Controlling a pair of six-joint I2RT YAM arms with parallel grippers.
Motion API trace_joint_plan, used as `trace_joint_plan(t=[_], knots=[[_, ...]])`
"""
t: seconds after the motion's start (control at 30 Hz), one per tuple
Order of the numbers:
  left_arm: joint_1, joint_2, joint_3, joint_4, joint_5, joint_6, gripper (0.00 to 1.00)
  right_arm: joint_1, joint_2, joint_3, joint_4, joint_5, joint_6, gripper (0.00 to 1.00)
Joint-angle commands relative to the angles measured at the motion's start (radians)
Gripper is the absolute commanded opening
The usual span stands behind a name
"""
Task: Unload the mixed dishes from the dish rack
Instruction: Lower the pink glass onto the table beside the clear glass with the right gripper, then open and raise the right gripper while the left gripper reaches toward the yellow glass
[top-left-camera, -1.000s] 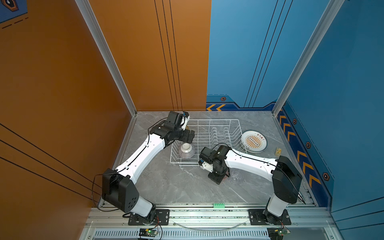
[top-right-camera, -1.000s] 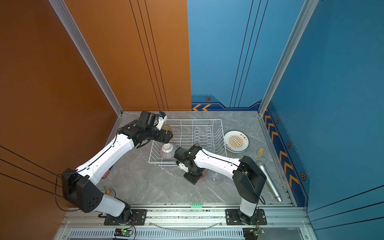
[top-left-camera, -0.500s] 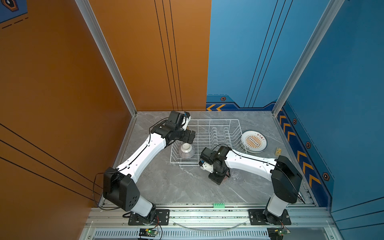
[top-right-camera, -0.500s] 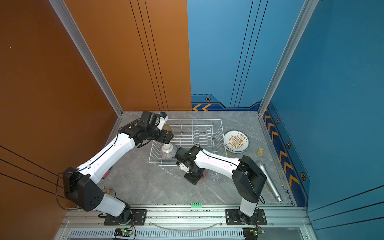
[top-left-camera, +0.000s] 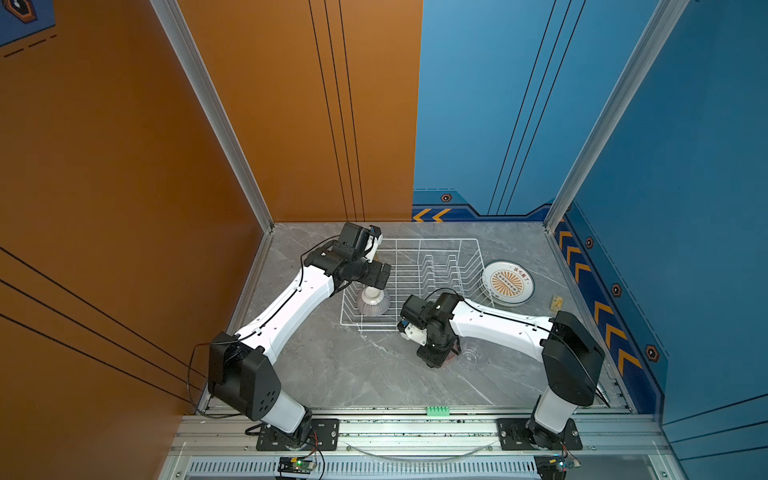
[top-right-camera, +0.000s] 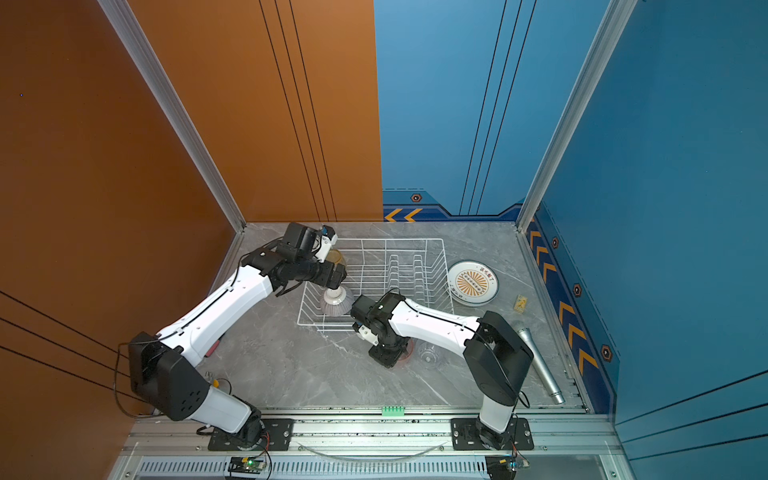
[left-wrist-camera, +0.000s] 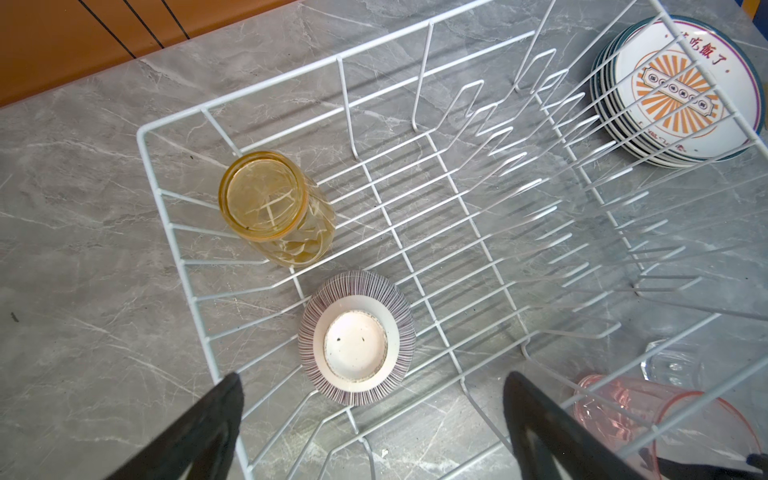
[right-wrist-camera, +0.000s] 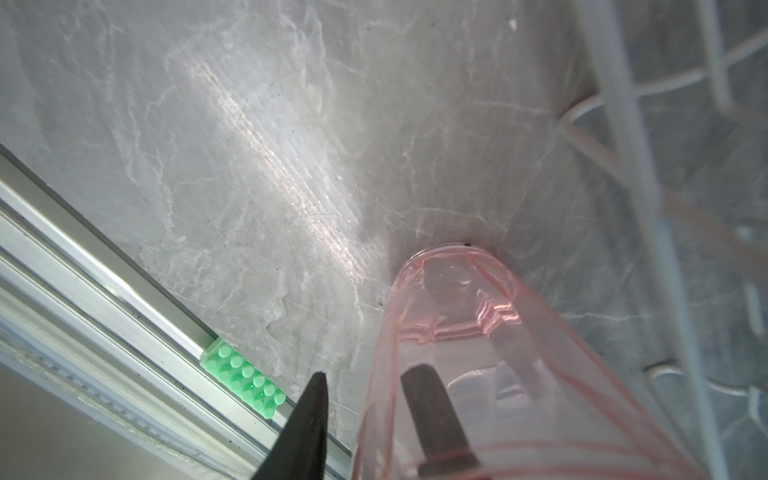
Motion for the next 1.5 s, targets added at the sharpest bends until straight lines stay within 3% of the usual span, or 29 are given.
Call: trace_joint_plan(t=[0.0,0.23,0.57,1.0,1.47], knots=[[-0.006,0.008,0.032,-0.031,-0.027,0.011,0.98,-0.018,-0.017,-0.010,0.034,0.049,0.025,0.42],[-0.003,0.033,0.031,-0.034,-0.043,0.009,0.98,-0.020,-0.125,0.014,0.046,0.047,0.040,0.65],[0.016,0.130,0.093,-0.036,-0.080,-0.004,0.98,-0.079,-0.326,0.053,0.089,-0.146,0.053,0.80],[0.113,0.376,0.303,-0.054,0.011,-0.019,0.98,-0.231,-0.402,0.000,0.139,-0.178,0.069,0.81],[0.126,0.566,0.475,-0.104,0.025,-0.007,0.98,-0.317,-0.405,-0.031,0.161,-0.219,0.063,0.82]])
